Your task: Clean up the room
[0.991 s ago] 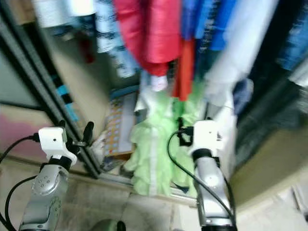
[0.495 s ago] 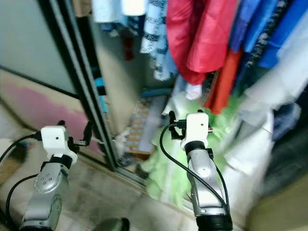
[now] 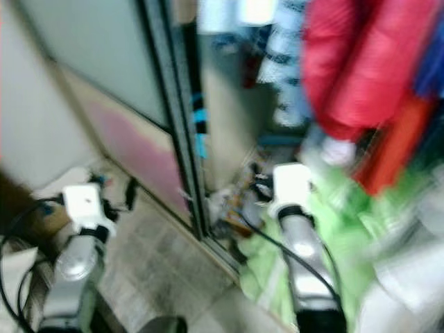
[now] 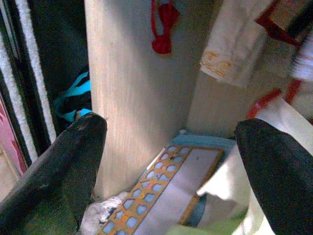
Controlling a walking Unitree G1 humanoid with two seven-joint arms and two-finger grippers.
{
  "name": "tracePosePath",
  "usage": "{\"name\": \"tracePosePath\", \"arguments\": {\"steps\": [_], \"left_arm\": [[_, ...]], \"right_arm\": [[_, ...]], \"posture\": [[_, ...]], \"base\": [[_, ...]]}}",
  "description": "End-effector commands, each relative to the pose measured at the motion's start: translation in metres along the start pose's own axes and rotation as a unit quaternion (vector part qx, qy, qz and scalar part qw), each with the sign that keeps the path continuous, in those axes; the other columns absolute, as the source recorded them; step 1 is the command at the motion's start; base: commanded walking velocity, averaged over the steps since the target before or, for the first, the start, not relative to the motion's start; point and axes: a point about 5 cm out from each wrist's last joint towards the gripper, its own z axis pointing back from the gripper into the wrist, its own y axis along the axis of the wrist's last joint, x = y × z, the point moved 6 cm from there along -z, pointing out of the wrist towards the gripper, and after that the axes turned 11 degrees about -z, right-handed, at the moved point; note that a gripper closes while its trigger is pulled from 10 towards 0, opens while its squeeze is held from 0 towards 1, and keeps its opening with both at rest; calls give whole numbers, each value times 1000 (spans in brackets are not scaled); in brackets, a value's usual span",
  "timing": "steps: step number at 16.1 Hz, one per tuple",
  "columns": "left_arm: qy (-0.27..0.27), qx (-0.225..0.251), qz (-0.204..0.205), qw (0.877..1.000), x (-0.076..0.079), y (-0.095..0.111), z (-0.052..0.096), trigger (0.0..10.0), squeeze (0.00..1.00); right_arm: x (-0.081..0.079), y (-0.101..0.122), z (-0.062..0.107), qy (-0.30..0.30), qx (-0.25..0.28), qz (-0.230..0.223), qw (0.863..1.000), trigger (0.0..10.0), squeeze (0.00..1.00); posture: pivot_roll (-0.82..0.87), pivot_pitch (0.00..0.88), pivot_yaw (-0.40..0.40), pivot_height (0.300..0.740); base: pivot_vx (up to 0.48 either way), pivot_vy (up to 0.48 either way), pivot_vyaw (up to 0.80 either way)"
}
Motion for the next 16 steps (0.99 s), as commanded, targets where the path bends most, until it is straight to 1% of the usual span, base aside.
{"name": "tracePosePath", "arguments": {"steps": [1,4,6,7,8,9,10,12,14,15,16], "left_arm": [[19,-8,-11,1000,-10,-3,1,10000,0],[43,-8,-2,999,-16,-3,4,10000,0],[56,-8,1,998,-17,-4,6,10000,0],[56,-7,-2,998,-16,-4,6,10000,0],[54,-6,-4,999,-16,-3,6,10000,0],[46,-2,-12,999,-14,-1,6,10000,0],[39,0,-20,999,-13,0,4,10000,0],[40,1,-22,999,-16,0,2,10000,0],[47,-1,-26,999,-19,2,1,10000,0],[38,4,-33,999,-17,3,0,10000,0],[46,4,-24,999,-19,3,2,10000,0]], "right_arm": [[-11,3,-5,20,5,-14,1000,10000,0],[-17,4,-11,38,1,-11,999,10000,0],[-24,3,-16,49,0,-12,999,10000,0],[-31,3,-17,58,0,-18,998,10000,0],[-33,2,-17,60,0,-19,998,10000,0],[-36,1,-16,61,0,-21,998,10000,0],[-37,-3,-13,58,-2,-13,998,10000,0],[-32,-8,-8,45,-6,-26,999,10000,0],[-31,-11,-4,38,-6,-27,999,10000,0],[-29,-10,-3,32,-5,-29,999,10000,0],[-27,-8,-3,30,-2,-29,999,10000,0]], "posture": [[24,0,-18,740],[51,0,-51,740],[68,0,-68,740],[72,0,-69,740],[72,0,-69,740],[66,0,-53,740],[59,0,-32,740],[56,0,-16,740],[39,0,1,740],[35,0,8,740],[41,0,20,740]], "base": [[0,0,463],[0,0,0],[0,0,0],[0,0,0],[0,0,0],[0,0,0],[0,0,800],[0,0,800],[0,0,800],[0,0,800],[0,0,800]]}}
